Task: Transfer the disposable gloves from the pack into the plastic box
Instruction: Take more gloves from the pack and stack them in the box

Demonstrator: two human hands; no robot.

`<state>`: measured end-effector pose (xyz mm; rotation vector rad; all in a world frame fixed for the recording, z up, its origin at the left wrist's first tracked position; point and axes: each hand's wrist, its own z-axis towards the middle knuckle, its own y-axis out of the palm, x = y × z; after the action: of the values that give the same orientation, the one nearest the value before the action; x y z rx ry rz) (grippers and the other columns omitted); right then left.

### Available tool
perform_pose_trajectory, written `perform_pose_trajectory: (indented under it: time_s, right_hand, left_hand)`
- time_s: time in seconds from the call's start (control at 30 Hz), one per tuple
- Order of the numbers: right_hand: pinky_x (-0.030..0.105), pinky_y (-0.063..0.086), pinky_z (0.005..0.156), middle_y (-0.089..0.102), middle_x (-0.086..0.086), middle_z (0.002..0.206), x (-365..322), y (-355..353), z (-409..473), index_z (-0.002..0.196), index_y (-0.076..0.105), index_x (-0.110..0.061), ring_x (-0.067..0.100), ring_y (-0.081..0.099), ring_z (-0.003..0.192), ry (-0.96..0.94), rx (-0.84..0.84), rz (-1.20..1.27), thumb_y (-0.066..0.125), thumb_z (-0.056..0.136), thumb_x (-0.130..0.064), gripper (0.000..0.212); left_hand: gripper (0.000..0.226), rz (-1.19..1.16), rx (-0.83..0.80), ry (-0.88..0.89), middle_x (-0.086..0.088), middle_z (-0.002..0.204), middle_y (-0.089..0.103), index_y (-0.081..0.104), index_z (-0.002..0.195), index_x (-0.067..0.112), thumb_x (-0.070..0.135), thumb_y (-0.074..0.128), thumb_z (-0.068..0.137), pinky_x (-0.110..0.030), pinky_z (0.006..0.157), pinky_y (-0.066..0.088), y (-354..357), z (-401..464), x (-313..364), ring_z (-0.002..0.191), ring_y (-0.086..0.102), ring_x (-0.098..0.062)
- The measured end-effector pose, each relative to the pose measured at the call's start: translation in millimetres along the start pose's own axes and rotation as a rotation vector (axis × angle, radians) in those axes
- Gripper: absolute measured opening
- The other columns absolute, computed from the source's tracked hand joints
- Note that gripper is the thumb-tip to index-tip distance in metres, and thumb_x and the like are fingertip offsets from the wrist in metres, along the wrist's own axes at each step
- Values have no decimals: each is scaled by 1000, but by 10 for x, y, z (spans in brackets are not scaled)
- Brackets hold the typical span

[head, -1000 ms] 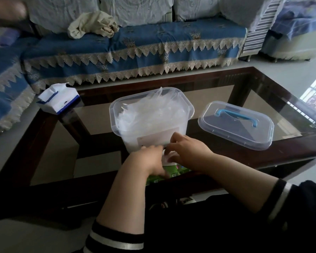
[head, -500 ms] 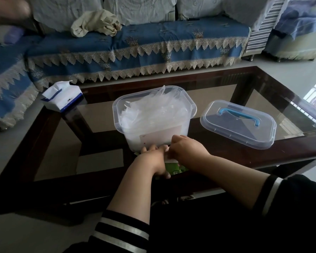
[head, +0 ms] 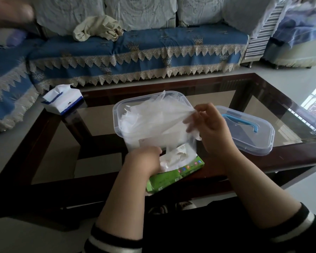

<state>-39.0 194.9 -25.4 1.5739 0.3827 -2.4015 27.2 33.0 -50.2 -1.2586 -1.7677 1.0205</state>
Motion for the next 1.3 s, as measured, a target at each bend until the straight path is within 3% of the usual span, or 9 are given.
perform_pose_trajectory:
  time_s: [0.07, 0.2, 0.33, 0.5, 0.6, 0.87, 1.03, 1.17, 1.3]
  right_hand:
    - [21, 49, 57, 68, -8, 72, 12, -9, 18, 88, 49, -19, 11, 56, 57, -11, 25, 7, 47, 97, -1, 20]
    - [27, 47, 59, 68, -1, 77, 32, 10, 39, 89, 53, -20, 16, 53, 60, -8, 33, 32, 51, 95, 0, 21]
    - [23, 46, 61, 64, -7, 78, 45, 11, 34, 87, 58, -29, 5, 54, 60, 18, 29, -113, 60, 91, -7, 23]
    - [23, 45, 62, 65, -3, 86, 25, 6, 20, 83, 65, -27, 14, 54, 66, 15, 41, -190, 69, 86, -16, 12]
    - [14, 44, 67, 61, -2, 95, 15, 10, -2, 86, 64, -23, 9, 54, 76, -27, 28, -241, 73, 81, -25, 10]
    - [22, 52, 86, 64, -8, 114, 47, -171, 58, 130, 50, -22, 5, 62, 106, 186, -65, 2, 35, 59, -95, 102]
    - [37, 54, 81, 68, 18, 107, -4, -208, 50, 130, 51, -6, 33, 63, 86, 416, -426, 409, 73, 73, -52, 76]
    - [29, 54, 68, 69, 1, 75, -41, -302, 163, 113, 61, -19, 16, 59, 68, 483, -162, 307, 71, 71, -18, 43]
    - [25, 51, 64, 68, 2, 82, 89, -308, 353, 109, 60, -19, 9, 55, 60, 419, 176, 270, 66, 85, -11, 26]
  left_hand:
    - [19, -161, 300, -19, 1, 108, 66, 62, 112, 27, 26, 50, 98, -33, 82, 50, -121, -148, -12, 94, 63, -21]
    - [52, -738, 946, 16, 7, 98, 68, 59, 115, 21, 58, 26, 97, -31, 78, 53, -436, -326, 80, 90, 65, -13]
    - [94, -953, 846, 226, 17, 90, 65, 49, 118, 34, 94, 5, 59, -1, 65, 37, -679, -291, 86, 81, 57, 16]
    - [63, -747, 589, 153, 9, 88, 71, 47, 127, 33, 75, 44, 80, -25, 71, 40, -867, -175, 185, 91, 62, -3]
    - [28, -751, 515, 192, 4, 85, 73, 53, 115, 29, 33, 66, 91, -27, 71, 46, -922, -129, 201, 81, 65, -7]
    - [32, -808, 272, 590, 16, 77, 69, 70, 94, 26, 1, 50, 98, -14, 53, 42, -994, -159, 179, 51, 46, 0]
    - [40, -841, 332, 559, 20, 51, 53, 67, 113, 28, 0, 42, 100, -12, 55, 40, -969, -106, 118, 52, 40, -4]
    - [41, -835, 605, 342, 19, 59, 54, 66, 120, 31, 5, 40, 102, -13, 55, 41, -926, 24, 4, 46, 45, 2]
    - [41, -825, 852, 55, 2, 121, 64, 59, 132, 29, 9, 40, 102, -30, 83, 55, -827, 248, -132, 80, 66, -9]
